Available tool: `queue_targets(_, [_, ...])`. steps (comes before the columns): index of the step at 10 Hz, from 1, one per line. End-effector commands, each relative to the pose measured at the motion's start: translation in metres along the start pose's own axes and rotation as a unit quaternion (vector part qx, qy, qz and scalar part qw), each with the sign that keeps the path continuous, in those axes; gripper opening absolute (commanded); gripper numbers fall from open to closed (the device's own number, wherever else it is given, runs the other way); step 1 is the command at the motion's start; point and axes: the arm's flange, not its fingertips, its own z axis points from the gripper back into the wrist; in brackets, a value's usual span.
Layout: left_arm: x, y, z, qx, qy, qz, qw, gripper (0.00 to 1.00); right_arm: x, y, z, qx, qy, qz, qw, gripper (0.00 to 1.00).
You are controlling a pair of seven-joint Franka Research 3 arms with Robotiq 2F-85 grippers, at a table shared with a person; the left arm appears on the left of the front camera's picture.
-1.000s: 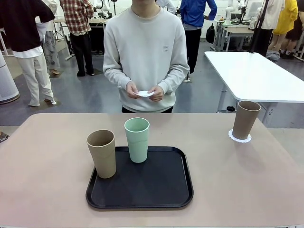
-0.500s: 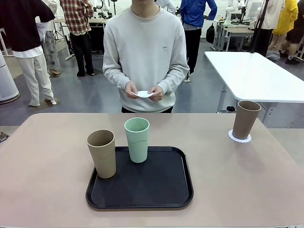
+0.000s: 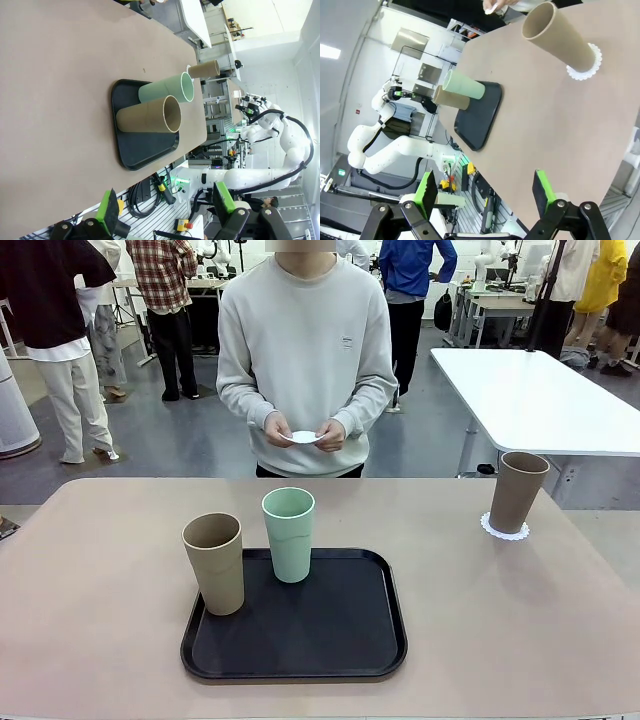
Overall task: Place coasters on the table and set cups on them.
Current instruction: Take one Reusable plastic cup from the Flat Tray and place it on a coaster set by the human.
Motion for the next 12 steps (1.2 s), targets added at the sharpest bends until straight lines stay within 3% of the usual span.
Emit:
queue_targets(1, [0.0,-0.0001,-0.0001,-0.006,0.001,-0.006,1.0,1.0,-0.0076,-0.0024,-0.0037,-0.027,0.009,-0.03,0.999,1.0])
queue_targets(5, [0.0,-0.0001,-0.0001,-0.006,0.001,-0.006,1.0,1.0,-0.0122,-0.0068,-0.0088,-0.012,0.024,-0.021,0.999,1.0])
queue_targets(12, [0.0,-0.0001,-0.0001,-0.006,0.001,-0.006,1.0,1.0,-0.0083,-0.0094,-0.0013,-0.02,0.009,-0.022,1.0,1.0])
